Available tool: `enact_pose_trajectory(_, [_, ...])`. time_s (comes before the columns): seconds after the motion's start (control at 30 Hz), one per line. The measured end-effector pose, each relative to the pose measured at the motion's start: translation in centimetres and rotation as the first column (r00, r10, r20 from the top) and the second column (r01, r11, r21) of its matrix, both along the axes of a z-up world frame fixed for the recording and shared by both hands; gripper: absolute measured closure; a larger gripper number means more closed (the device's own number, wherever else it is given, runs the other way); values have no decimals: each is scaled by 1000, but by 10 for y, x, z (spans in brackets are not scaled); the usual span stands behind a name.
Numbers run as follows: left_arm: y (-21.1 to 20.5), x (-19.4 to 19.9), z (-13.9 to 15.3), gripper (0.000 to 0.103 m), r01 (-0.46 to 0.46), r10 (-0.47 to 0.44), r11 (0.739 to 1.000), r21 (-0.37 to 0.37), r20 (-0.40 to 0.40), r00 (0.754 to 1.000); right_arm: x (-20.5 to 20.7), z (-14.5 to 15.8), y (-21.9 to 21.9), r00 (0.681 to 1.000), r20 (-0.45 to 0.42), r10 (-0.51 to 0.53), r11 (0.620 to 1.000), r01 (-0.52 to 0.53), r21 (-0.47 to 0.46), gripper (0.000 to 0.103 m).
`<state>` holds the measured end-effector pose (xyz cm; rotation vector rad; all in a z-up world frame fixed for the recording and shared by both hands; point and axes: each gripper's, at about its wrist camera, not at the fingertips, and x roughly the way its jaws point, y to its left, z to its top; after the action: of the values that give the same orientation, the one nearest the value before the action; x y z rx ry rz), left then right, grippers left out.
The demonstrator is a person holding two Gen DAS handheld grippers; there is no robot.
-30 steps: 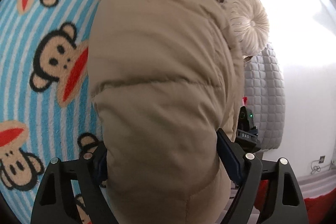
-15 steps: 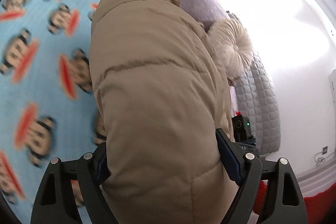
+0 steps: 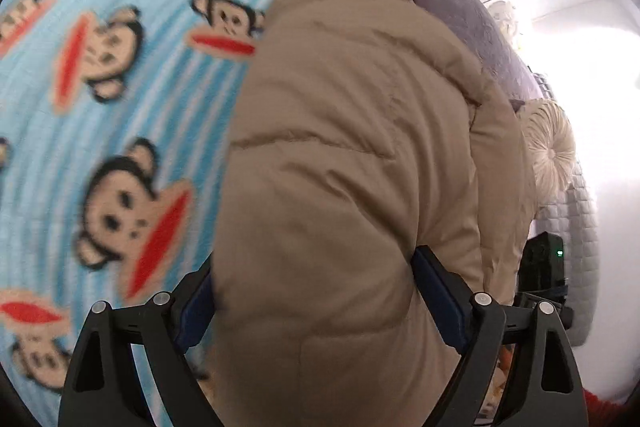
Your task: Fold large clothes
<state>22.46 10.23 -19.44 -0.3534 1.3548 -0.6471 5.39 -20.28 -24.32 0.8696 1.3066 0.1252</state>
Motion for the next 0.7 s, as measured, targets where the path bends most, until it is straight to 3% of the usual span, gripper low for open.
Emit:
enact_pose_trajectory(0.1, [9,-5,33,13,-1,-6,998,65,114,994,-9,15,2,1000,-13,4,996,-5,-90,19])
enact_pose_trajectory(0.2, [17,0,64,22,-12,-6,996,85,213,977,-25,35,0,1000,5,-10,989,10,-150,18])
enact_pose_trajectory(0.4, [-10,16,85,22,29,-85,984,173,324,942,-25,87,-1,995,101,9,939,26,-343,18])
enact_pose_trajectory(0.43, [-23,13,83,22,37,-94,984,177,325,941,-18,95,-5,994,110,20,929,22,-369,30])
enact_pose_trajectory(0.47, [-35,9,85,22,44,-100,984,174,325,941,-16,101,0,992,119,41,914,10,-405,48])
enact_pose_trajectory(0.5, [-46,8,84,22,57,-111,983,173,327,939,-17,103,6,991,118,54,902,2,-432,100])
enact_pose_trajectory(0.53, [-57,7,84,22,71,-128,981,179,335,933,-14,107,5,993,106,61,888,-5,-459,101])
enact_pose_trajectory(0.63, [-83,2,84,22,105,-175,973,207,361,916,-20,124,16,983,154,102,914,-31,-405,102])
enact_pose_trajectory(0.7, [-98,-4,81,22,113,-193,968,225,376,906,-25,129,33,971,173,166,907,-81,-413,102])
